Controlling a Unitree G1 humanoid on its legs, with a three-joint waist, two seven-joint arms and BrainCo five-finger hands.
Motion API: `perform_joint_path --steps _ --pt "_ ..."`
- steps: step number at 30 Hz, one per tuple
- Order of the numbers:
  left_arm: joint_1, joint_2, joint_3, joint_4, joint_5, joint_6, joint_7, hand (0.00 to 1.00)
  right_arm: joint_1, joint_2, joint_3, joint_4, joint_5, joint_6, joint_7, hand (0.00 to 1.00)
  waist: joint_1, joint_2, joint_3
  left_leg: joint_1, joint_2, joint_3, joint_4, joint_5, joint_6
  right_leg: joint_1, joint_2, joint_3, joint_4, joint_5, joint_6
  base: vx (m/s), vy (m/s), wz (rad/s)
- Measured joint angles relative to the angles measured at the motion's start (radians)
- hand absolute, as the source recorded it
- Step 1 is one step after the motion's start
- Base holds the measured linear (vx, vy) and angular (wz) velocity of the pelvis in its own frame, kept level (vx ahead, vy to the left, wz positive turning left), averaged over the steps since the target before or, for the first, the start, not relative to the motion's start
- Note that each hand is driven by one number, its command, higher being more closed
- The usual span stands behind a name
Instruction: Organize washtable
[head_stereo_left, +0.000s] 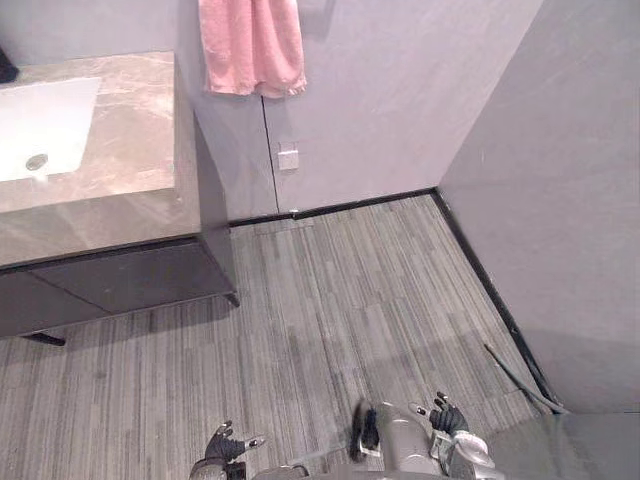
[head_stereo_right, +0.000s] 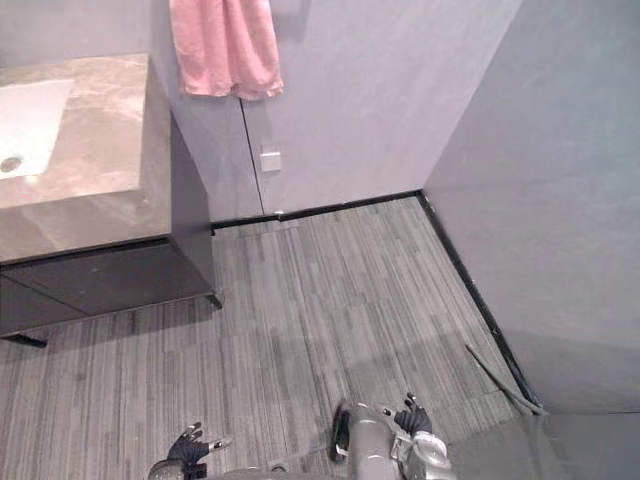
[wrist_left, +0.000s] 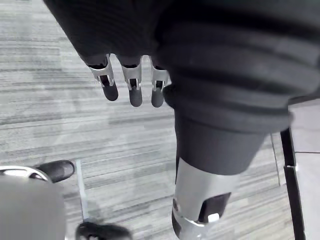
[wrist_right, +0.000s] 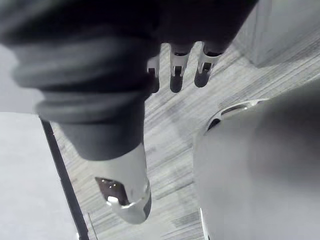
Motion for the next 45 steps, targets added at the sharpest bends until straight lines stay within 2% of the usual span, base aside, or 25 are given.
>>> perform_joint_path --steps 3,4,7,9,13,14,15,16,17,18,19,20,21,23,24,27,30,32,33,34,35,38,41,43,45 --pt "-0.009 -0.048 0.047 -0.024 -0.001 -0.006 -0.003 0.00 -0.004 0.005 -0.031 -0.001 -0.003 0.001 0.000 0.00 0.010 0.020 0.010 -0.073 0.040 -0.030 0.212 0.005 -0.019 0.043 0.006 -0.022 0.013 -0.064 -0.027 0.49 -0.246 0.27" --pt "-0.011 -0.062 0.094 -0.032 -0.009 -0.006 -0.002 0.00 0.006 0.005 -0.033 -0.011 -0.004 0.001 -0.002 0.00 0.005 0.032 0.017 -0.162 0.082 -0.042 0.473 0.043 -0.059 0.114 0.009 -0.034 -0.022 -0.092 -0.031 0.49 -0.236 0.25" --pt "0.000 -0.085 0.185 -0.062 -0.021 -0.006 0.001 0.00 0.038 0.007 -0.025 -0.041 -0.002 0.004 -0.004 0.00 0.013 0.029 0.030 -0.307 0.193 -0.006 0.898 0.073 -0.056 0.292 0.025 -0.028 -0.090 -0.144 -0.038 0.51 -0.185 0.08" --pt "0.007 -0.086 0.193 -0.093 -0.028 -0.006 0.002 0.00 0.049 0.008 -0.014 -0.052 -0.001 0.004 -0.007 0.00 0.023 0.026 0.031 -0.392 0.223 0.028 0.963 0.063 -0.040 0.363 0.023 -0.010 -0.124 -0.170 -0.033 0.35 -0.085 -0.17" --pt "-0.002 -0.089 0.191 -0.118 -0.035 -0.008 0.002 0.00 0.047 0.019 -0.018 -0.051 0.016 0.007 -0.008 0.00 0.059 0.007 0.035 -0.537 0.188 0.087 0.732 0.035 -0.015 0.455 -0.012 0.026 -0.201 -0.173 -0.021 0.36 0.052 -0.35" --pt "-0.008 -0.086 0.187 -0.118 -0.040 -0.008 0.004 0.00 0.063 0.025 -0.020 -0.051 0.026 0.007 -0.008 0.00 0.063 -0.004 0.032 -0.545 0.131 0.079 0.549 0.046 -0.017 0.484 -0.034 0.029 -0.224 -0.179 -0.002 0.38 0.158 -0.13" --pt "-0.007 -0.086 0.175 -0.116 -0.040 -0.008 0.005 0.00 0.065 0.024 -0.020 -0.051 0.028 0.005 -0.007 0.00 0.063 -0.002 0.030 -0.542 0.079 0.043 0.342 0.105 -0.020 0.503 -0.044 0.041 -0.239 -0.194 0.023 0.37 0.186 -0.20" --pt "-0.006 -0.087 0.169 -0.111 -0.040 -0.008 0.005 0.00 0.066 0.021 -0.018 -0.050 0.028 0.005 -0.007 0.00 0.065 0.004 0.026 -0.547 0.063 0.008 0.279 0.170 -0.001 0.510 -0.043 0.050 -0.241 -0.206 0.042 0.40 0.259 -0.46" --pt "-0.009 -0.071 0.164 -0.105 -0.047 -0.008 0.005 0.00 0.060 0.026 -0.013 -0.036 0.028 0.007 -0.007 0.00 0.067 -0.016 0.011 -0.541 0.029 -0.017 0.287 0.218 0.059 0.519 -0.063 0.080 -0.240 -0.227 0.071 0.44 0.245 -0.34" --pt "-0.015 -0.055 0.152 -0.105 -0.047 -0.007 0.005 0.00 0.068 0.044 -0.013 -0.035 0.027 0.007 -0.007 0.00 0.058 -0.047 -0.007 -0.538 0.008 -0.001 0.289 0.183 0.081 0.508 -0.094 0.092 -0.211 -0.228 0.074 0.55 0.270 -0.34" --pt "-0.016 -0.052 0.149 -0.106 -0.047 -0.007 0.003 0.00 0.070 0.047 -0.012 -0.035 0.027 0.008 -0.007 0.00 0.063 -0.055 -0.010 -0.531 0.007 0.018 0.298 0.177 0.087 0.496 -0.107 0.107 -0.181 -0.228 0.074 0.46 0.190 -0.27" --pt "-0.016 -0.048 0.149 -0.105 -0.047 -0.007 0.003 0.00 0.074 0.051 -0.010 -0.036 0.026 0.009 -0.007 0.00 0.070 -0.065 -0.013 -0.503 0.004 0.047 0.302 0.157 0.095 0.474 -0.120 0.134 -0.113 -0.228 0.074 0.51 0.256 -0.62" --pt "-0.014 -0.044 0.143 -0.102 -0.047 -0.006 0.003 0.00 0.079 0.052 -0.006 -0.042 0.022 0.008 -0.005 0.00 0.083 -0.071 -0.016 -0.440 -0.006 0.076 0.295 0.129 0.112 0.406 -0.143 0.180 0.089 -0.218 0.091 0.41 0.219 -0.61" --pt "-0.012 -0.040 0.115 -0.089 -0.047 -0.006 0.003 0.00 0.087 0.045 0.003 -0.048 0.013 0.007 -0.004 0.00 0.069 -0.071 -0.019 -0.371 -0.024 0.072 0.273 0.096 0.123 0.329 -0.161 0.214 0.321 -0.146 0.155 0.35 0.179 -0.16" --pt "-0.015 -0.034 0.101 -0.072 -0.047 -0.006 0.002 0.00 0.088 0.044 0.007 -0.049 0.008 0.005 -0.002 0.00 0.062 -0.068 -0.017 -0.312 -0.036 0.064 0.256 0.062 0.122 0.272 -0.174 0.224 0.493 -0.144 0.172 0.36 0.134 0.10" --pt "-0.013 -0.036 0.102 -0.064 -0.048 -0.002 0.003 0.00 0.092 0.042 0.013 -0.053 0.007 0.002 0.000 0.00 0.061 -0.066 -0.019 -0.179 -0.043 0.047 0.180 0.043 0.124 0.160 -0.174 0.159 0.639 -0.231 0.122 0.36 0.057 0.15" --pt "-0.013 -0.049 0.114 -0.064 -0.048 -0.001 0.002 0.00 0.089 0.040 0.011 -0.070 0.007 0.000 0.005 0.00 0.054 -0.056 -0.020 -0.118 -0.026 0.003 0.125 0.040 0.119 0.054 -0.113 0.127 0.488 -0.281 0.104 0.36 -0.080 0.47" --pt "-0.012 -0.060 0.117 -0.063 -0.048 -0.001 0.002 0.00 0.086 0.032 0.011 -0.079 0.007 -0.001 0.015 0.00 0.039 -0.039 -0.020 -0.097 -0.002 -0.039 0.114 0.028 0.099 0.030 -0.057 0.140 0.296 -0.264 0.095 0.34 -0.177 0.70" --pt "-0.005 -0.058 0.118 -0.061 -0.048 -0.003 0.002 0.00 0.090 0.035 0.013 -0.074 0.005 -0.001 0.017 0.00 0.036 -0.050 -0.026 -0.090 -0.011 -0.074 0.109 0.020 0.080 0.043 -0.030 0.183 0.114 -0.185 0.089 0.27 -0.175 0.75" --pt "-0.006 -0.059 0.127 -0.059 -0.048 -0.004 0.001 0.00 0.092 0.037 0.004 -0.070 0.012 -0.002 0.018 0.00 0.036 -0.053 -0.028 -0.082 -0.021 -0.099 0.109 0.009 0.062 0.050 -0.032 0.196 0.093 -0.080 0.054 0.37 -0.194 0.79" --pt "-0.013 -0.100 0.165 -0.047 -0.048 -0.003 0.001 0.00 0.082 0.022 0.003 -0.063 0.007 -0.001 0.017 0.00 0.039 -0.012 -0.041 -0.066 0.014 -0.128 0.114 0.003 0.036 0.069 -0.020 0.161 0.122 -0.121 0.038 0.37 -0.197 0.66" --pt "-0.010 -0.132 0.194 -0.050 -0.048 -0.006 0.000 0.00 0.081 0.006 0.006 -0.051 0.002 -0.001 0.018 0.00 0.038 0.016 -0.053 -0.104 0.056 -0.145 0.248 0.022 -0.007 0.133 -0.026 0.089 0.117 -0.188 0.015 0.37 -0.233 0.65" --pt "-0.013 -0.139 0.223 -0.086 -0.048 -0.006 -0.001 0.00 0.095 0.005 0.013 -0.053 0.003 0.001 0.017 0.00 0.040 0.014 -0.049 -0.261 0.144 -0.122 0.626 0.037 -0.076 0.263 -0.003 0.044 0.016 -0.198 0.004 0.29 -0.211 0.49" --pt "-0.012 -0.150 0.224 -0.109 -0.050 -0.007 -0.001 0.00 0.104 0.004 0.012 -0.042 0.008 0.004 0.014 0.00 0.065 0.012 -0.050 -0.320 0.206 -0.023 0.758 0.031 -0.065 0.350 0.006 0.031 -0.039 -0.198 -0.003 0.21 -0.091 0.02" --pt "-0.013 -0.156 0.222 -0.117 -0.051 -0.009 -0.002 0.00 0.108 0.008 0.012 -0.043 0.010 0.005 0.015 0.00 0.064 0.008 -0.053 -0.373 0.208 0.043 0.674 0.016 -0.037 0.393 -0.003 0.033 -0.085 -0.197 0.000 0.17 0.000 -0.08"
